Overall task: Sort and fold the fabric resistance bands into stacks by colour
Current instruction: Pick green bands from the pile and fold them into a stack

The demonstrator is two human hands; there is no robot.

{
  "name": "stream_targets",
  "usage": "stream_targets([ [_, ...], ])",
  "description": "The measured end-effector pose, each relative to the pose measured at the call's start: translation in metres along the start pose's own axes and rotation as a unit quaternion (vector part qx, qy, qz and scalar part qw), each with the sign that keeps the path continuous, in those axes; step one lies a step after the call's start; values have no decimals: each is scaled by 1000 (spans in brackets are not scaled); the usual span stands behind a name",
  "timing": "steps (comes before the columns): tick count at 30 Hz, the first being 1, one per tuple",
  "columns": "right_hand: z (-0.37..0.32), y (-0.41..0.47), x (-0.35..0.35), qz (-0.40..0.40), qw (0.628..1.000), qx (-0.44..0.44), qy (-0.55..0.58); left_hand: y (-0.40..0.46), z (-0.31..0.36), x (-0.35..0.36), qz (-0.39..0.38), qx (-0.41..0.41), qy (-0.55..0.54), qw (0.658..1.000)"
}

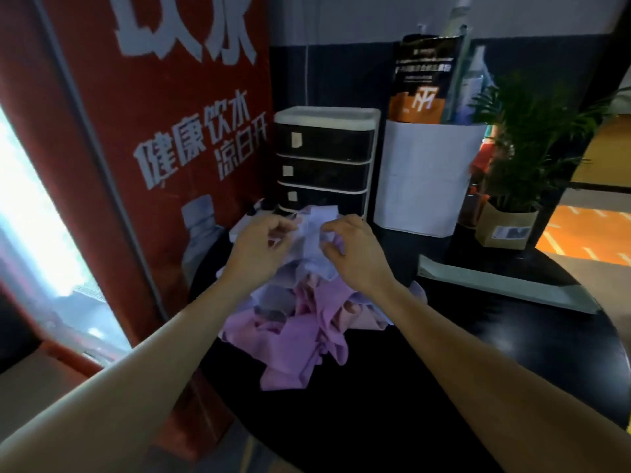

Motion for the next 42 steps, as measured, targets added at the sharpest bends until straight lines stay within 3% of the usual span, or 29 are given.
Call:
stream_targets([
  [4, -23, 4, 20, -8, 999, -21, -27, -21, -39, -18, -24, -55, 43, 997],
  [10, -44, 5, 47, -88, 986, -52, -133, -45, -99, -34, -23, -146, 108, 983],
  [13, -43, 4, 59, -124, 978, -37, -166, -51, -123, -33, -38, -142, 154, 977],
  [19, -32, 3, 69, -139, 973, -8, -182, -47, -143, -26, -17, -195, 96, 976],
  [21, -29, 4, 68, -139, 974, -4, -177, -47, -147, -24, 0, -246, 96, 964],
  [24, -27, 6, 68, -139, 976, 3, -168, -47, -154, -23, -33, -307, 151, 939],
  [29, -25, 6, 67, -141, 977, 7, -158, -40, -147, -30, -28, -302, 110, 947],
  [34, -18, 11, 57, -140, 982, 26, -125, -17, -113, -37, 48, -255, -79, 963],
  [42, -6, 14, 32, -115, 991, 44, -51, 28, -29, -24, -5, -122, -179, 976],
])
Point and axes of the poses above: each hand's wrist, its own y-axis towards the middle knuckle, its own x-axis out of the palm, z = x × y, the point moved 3 cm from there along y, towards the middle knuckle, and after that the axes turned 5 degrees about -x, right-handed, at the moved point
